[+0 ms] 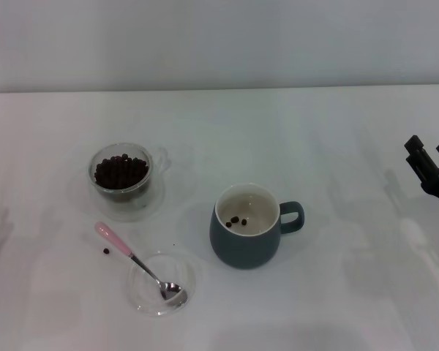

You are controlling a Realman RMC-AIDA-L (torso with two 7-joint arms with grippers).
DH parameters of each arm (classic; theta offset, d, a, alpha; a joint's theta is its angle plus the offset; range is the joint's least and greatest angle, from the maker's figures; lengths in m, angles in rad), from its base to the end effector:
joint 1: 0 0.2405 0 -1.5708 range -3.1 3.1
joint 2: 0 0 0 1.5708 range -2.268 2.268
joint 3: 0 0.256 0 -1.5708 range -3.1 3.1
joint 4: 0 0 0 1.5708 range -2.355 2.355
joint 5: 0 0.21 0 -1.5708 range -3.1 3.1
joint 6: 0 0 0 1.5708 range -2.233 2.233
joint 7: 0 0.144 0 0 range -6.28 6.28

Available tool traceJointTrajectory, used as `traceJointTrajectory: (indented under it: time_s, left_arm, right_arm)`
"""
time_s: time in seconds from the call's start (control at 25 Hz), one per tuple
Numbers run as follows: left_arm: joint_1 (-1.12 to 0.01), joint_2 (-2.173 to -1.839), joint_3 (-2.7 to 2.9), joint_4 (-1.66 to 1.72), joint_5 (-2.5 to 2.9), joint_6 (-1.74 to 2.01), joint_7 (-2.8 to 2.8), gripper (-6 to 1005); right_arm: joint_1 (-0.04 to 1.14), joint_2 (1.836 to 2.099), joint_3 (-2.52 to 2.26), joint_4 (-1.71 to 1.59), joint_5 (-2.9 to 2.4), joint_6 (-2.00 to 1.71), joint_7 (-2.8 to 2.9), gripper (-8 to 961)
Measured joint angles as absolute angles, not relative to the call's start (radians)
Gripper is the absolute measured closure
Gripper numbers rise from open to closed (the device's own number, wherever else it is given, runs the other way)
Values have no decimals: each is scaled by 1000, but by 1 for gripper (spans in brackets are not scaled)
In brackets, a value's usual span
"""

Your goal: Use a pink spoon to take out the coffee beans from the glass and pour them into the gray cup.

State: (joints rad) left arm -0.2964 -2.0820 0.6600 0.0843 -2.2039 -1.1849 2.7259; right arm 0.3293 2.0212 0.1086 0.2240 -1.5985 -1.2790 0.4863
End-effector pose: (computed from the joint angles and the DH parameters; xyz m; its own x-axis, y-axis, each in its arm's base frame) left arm -0.3911 0.2730 0.0017 0.6748 0.1182 0.7285 0.7380 -0.1110 -0.6656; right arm 0.3616 0.2752 -0.0172 0.4071 -0.0686 -0.9108 -0.9106 -0.1080 -0.3989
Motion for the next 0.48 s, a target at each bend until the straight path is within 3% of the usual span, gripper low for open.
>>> traceJointTrajectory:
  time_s: [0.48]
  left_arm:
    - [-302, -2085, 659, 49, -2242, -1193, 2727, 121]
  right_arm:
    - [327, 2017, 115, 219, -1592, -1355, 486, 244]
